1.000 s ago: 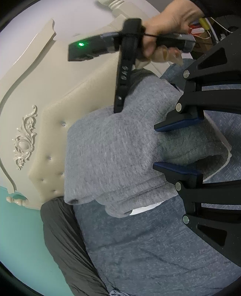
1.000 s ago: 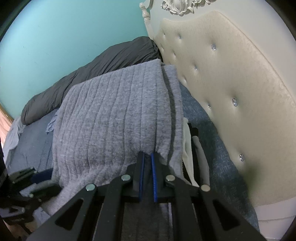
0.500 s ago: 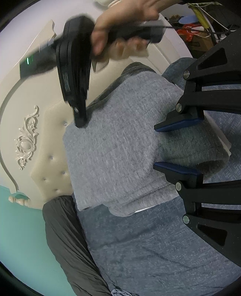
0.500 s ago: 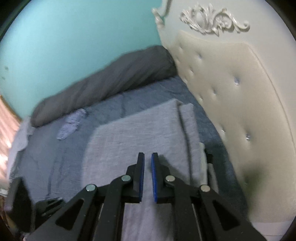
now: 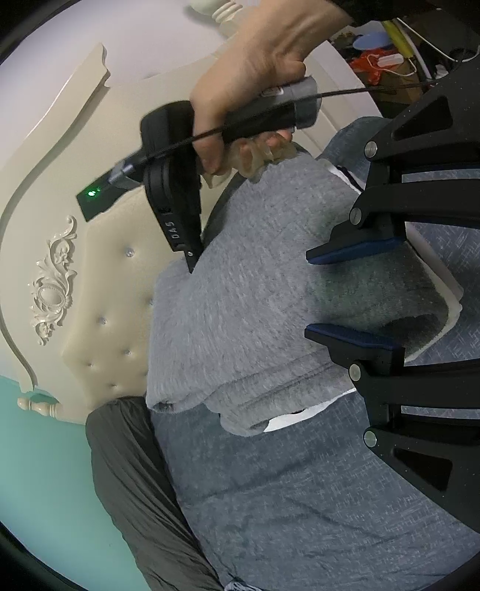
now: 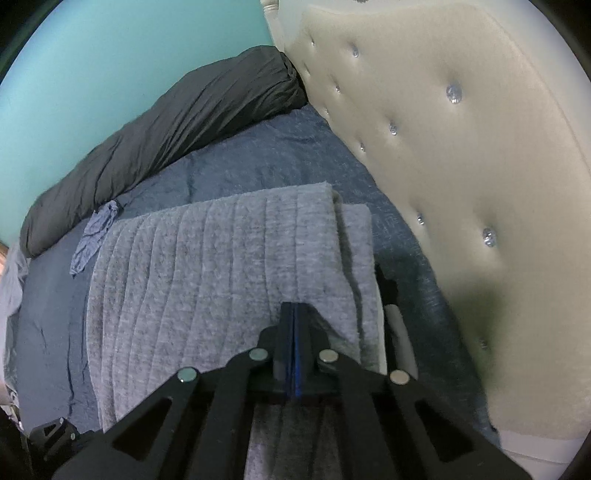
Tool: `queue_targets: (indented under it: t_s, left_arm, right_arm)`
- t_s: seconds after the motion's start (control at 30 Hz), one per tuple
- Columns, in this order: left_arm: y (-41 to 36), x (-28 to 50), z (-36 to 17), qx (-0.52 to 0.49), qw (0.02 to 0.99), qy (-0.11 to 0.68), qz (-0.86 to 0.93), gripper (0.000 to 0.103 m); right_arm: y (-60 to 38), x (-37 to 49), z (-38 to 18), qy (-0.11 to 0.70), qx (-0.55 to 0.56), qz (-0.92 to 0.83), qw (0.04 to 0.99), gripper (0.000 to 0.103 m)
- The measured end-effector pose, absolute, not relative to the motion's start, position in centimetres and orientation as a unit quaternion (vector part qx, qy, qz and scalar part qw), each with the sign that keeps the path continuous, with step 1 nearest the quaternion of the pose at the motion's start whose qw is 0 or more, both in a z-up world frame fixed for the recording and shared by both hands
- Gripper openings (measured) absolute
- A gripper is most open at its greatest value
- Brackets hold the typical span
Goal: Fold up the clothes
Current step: 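Open both tools and pull them back from the sweater on the stack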
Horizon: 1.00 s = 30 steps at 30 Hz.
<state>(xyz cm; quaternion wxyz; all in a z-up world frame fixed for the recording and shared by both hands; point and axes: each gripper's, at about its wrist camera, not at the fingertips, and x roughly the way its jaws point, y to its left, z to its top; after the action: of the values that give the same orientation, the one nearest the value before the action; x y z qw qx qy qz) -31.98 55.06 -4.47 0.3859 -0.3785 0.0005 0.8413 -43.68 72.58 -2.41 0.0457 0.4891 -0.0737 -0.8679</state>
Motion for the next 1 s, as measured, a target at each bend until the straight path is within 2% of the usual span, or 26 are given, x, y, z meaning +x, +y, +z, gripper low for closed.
queue_targets:
  t_s: [0.33, 0.7, 1.0]
  left_arm:
    - [54.4, -30.7, -3.3, -0.373, 0.383, 0.007, 0.845, 0.036]
    - [53.9, -29.1, -2.5, -0.376, 0.377, 0.014, 0.846, 0.036]
    - [52.0, -27.5, -1.1, -0.374, 0.366, 0.006, 0.852, 0.036]
  right_arm:
    - [74.4, -36.6, 2.6, -0.097, 0.431, -0.893, 0.086, 0.0]
    - [74.7, -31.5, -1.4, -0.101, 0.443, -0.886, 0.095, 0.0]
    - [73.8, -28.0, 1.0, -0.111, 0.398, -0.905, 0.104, 0.0]
